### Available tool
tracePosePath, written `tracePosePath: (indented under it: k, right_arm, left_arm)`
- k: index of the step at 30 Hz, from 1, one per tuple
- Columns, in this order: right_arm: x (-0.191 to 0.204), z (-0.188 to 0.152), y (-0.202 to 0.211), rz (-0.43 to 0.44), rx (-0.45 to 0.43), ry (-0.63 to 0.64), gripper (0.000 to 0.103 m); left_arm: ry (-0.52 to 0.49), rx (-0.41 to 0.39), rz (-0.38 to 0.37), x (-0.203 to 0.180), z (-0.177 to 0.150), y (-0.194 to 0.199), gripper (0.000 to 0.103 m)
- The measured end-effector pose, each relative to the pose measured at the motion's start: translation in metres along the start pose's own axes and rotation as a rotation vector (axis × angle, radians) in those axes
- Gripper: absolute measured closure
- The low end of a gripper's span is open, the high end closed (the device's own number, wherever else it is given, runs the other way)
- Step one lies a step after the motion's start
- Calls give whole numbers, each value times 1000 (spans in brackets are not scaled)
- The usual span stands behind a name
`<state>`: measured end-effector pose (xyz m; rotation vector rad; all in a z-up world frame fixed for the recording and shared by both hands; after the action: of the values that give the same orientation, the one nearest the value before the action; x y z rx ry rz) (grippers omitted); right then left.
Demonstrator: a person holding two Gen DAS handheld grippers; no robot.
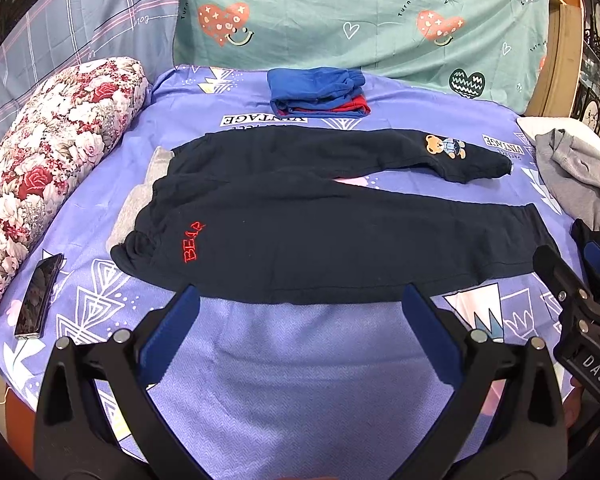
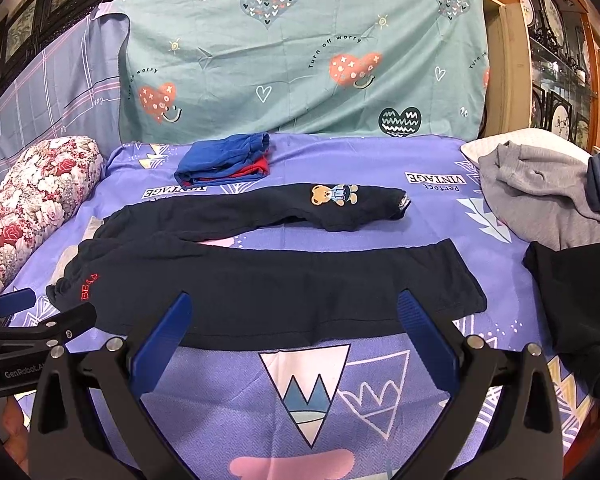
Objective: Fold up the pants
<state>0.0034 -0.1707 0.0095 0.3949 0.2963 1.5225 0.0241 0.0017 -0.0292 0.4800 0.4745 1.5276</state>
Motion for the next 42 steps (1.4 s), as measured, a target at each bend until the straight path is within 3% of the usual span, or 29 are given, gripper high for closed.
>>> tracePosePath:
  k: [42]
  right_arm:
    - [1,-3,-6,10,27,5,1]
  left_arm:
    - [2,13,0,1,-2,-3,2]
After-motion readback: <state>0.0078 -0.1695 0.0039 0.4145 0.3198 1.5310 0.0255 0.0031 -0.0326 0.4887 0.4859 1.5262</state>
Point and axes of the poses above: each gripper's, at about its wrist camera, not at the fingertips, and y roughly against the way its jaws point, x to its left, z to its top, the point moved 1 cm from there along -y, roughly the way its jaws point, and after that the axes turned 9 degrees about -x, right-handed, at the moved point
